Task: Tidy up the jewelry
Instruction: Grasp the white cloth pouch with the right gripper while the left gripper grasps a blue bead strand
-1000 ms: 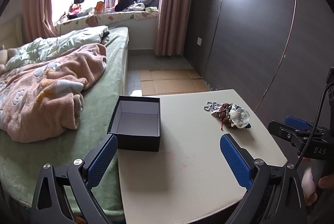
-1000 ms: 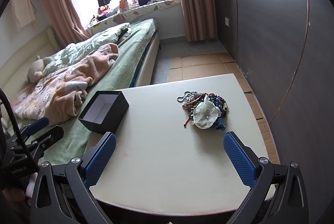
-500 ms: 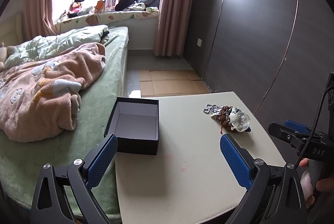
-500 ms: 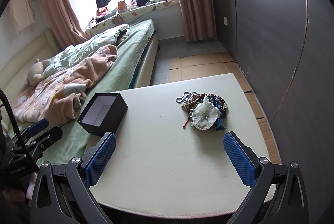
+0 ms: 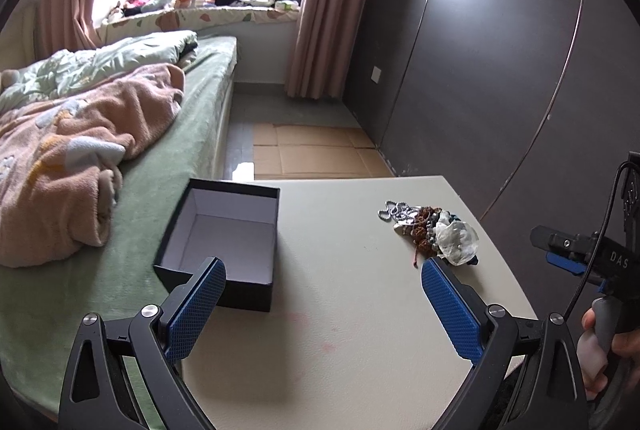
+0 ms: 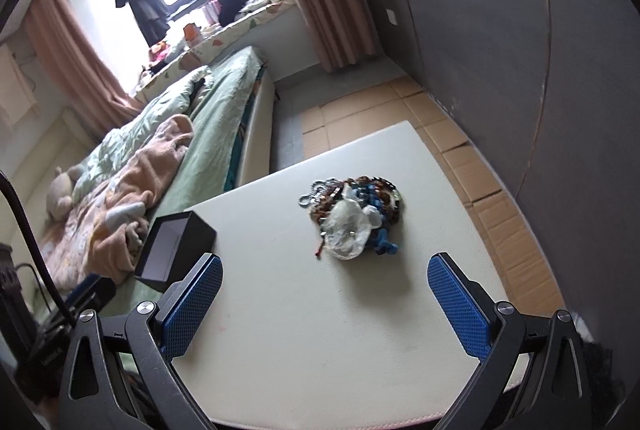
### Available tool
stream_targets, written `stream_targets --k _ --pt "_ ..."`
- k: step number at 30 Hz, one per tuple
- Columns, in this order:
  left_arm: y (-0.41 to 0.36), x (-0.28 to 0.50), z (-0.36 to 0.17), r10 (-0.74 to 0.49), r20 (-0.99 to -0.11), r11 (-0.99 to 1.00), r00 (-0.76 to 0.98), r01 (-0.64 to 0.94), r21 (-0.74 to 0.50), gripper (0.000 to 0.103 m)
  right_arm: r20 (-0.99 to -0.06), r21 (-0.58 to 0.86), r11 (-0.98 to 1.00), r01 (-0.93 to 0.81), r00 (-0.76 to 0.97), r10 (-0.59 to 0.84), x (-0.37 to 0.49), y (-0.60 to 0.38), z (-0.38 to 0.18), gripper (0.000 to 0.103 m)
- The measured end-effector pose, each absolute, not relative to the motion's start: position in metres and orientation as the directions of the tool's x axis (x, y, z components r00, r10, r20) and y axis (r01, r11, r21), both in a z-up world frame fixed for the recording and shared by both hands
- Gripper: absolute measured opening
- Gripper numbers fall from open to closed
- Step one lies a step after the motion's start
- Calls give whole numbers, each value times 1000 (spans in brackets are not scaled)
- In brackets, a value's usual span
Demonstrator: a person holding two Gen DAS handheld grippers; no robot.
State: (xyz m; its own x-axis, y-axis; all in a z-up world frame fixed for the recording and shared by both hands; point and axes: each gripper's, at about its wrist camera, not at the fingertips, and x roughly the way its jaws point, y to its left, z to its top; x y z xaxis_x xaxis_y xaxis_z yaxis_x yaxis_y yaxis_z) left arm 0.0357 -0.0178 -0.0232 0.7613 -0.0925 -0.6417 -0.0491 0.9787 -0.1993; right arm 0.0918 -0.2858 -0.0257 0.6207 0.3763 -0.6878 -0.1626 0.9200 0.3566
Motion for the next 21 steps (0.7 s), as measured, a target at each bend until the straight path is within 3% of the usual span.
stream_targets --k 9,13,16,21 --pt "-36 63 -30 -138 -657 978 741 -1 -207 98 -711 482 875 -39 567 417 122 -315 -50 98" --pt "-40 78 -35 -153 -665 977 731 10 -214 94 -737 522 853 10 508 445 142 -314 -68 81" --pt "-42 89 -39 -164 -672 976 722 20 -217 90 -756 523 852 29 477 448 155 -309 -78 78" --pt "-46 108 -45 -191 -684 971 704 35 -235 85 -776 508 861 -1 434 458 174 -290 -86 60"
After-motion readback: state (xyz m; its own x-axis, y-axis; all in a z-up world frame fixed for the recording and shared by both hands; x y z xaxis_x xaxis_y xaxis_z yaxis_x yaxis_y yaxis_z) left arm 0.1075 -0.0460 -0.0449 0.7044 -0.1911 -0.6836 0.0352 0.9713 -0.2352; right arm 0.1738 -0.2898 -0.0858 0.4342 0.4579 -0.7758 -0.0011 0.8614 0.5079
